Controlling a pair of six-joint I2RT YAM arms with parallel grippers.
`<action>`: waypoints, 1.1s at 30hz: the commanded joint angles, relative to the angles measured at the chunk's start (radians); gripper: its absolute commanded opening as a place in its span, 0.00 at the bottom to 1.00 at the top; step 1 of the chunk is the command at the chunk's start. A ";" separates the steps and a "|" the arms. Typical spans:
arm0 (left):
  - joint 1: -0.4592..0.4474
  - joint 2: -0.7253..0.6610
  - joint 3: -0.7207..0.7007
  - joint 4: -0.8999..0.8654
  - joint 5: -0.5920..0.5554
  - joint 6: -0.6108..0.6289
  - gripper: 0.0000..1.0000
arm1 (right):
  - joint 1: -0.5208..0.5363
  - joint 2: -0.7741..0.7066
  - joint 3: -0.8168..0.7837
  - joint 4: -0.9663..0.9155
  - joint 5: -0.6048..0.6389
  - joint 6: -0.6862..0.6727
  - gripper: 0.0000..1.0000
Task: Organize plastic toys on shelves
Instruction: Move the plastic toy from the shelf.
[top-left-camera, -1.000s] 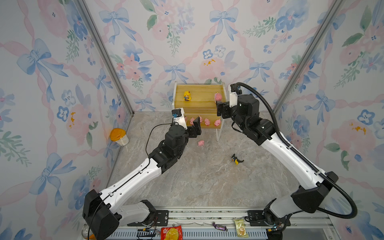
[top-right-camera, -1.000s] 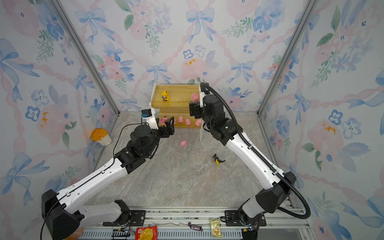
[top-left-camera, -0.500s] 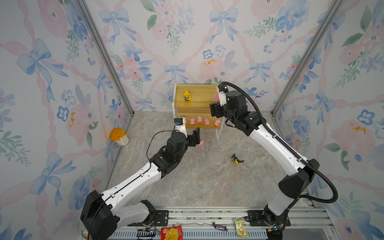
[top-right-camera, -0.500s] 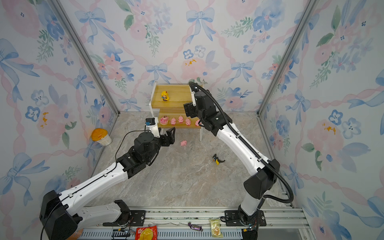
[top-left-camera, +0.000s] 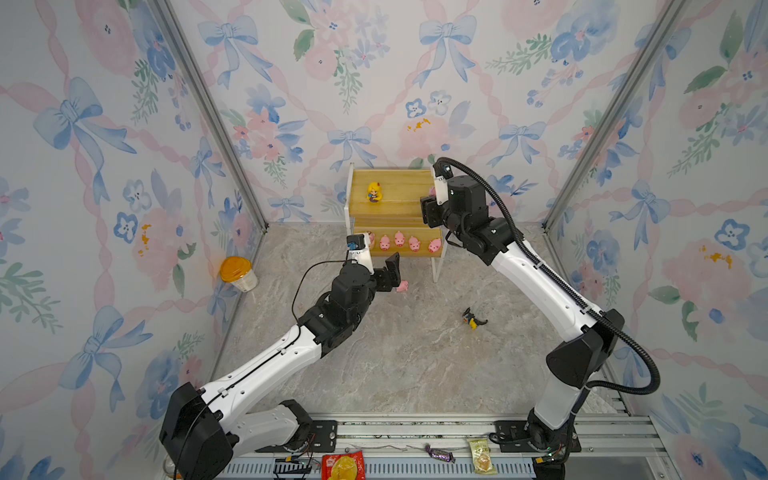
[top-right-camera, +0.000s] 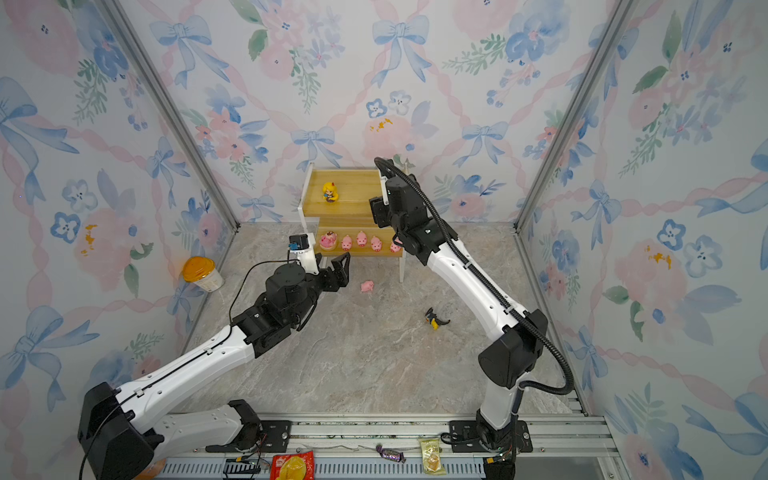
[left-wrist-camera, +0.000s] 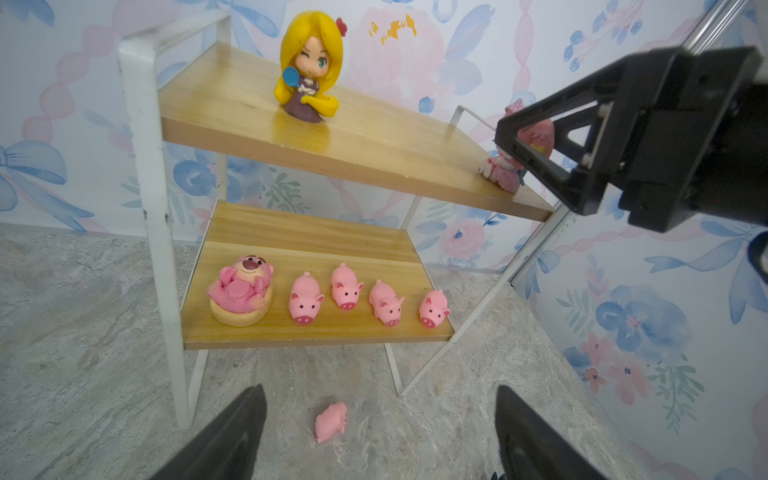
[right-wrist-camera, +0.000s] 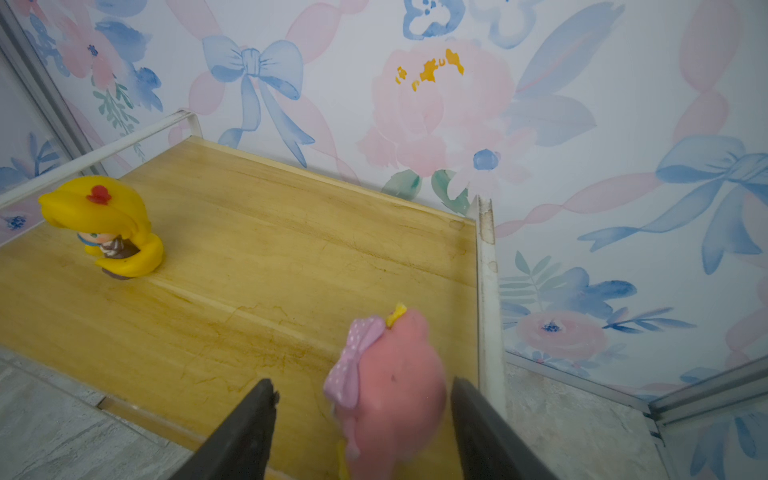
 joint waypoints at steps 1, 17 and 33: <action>0.009 -0.008 -0.005 0.023 0.016 0.003 0.86 | -0.020 0.024 0.048 0.012 -0.001 -0.003 0.63; 0.012 -0.022 -0.011 0.036 0.022 -0.001 0.86 | -0.104 -0.034 -0.094 0.168 -0.304 -0.106 0.40; 0.012 -0.015 -0.006 0.051 0.019 0.002 0.86 | -0.282 -0.077 -0.301 0.515 -0.703 -0.154 0.41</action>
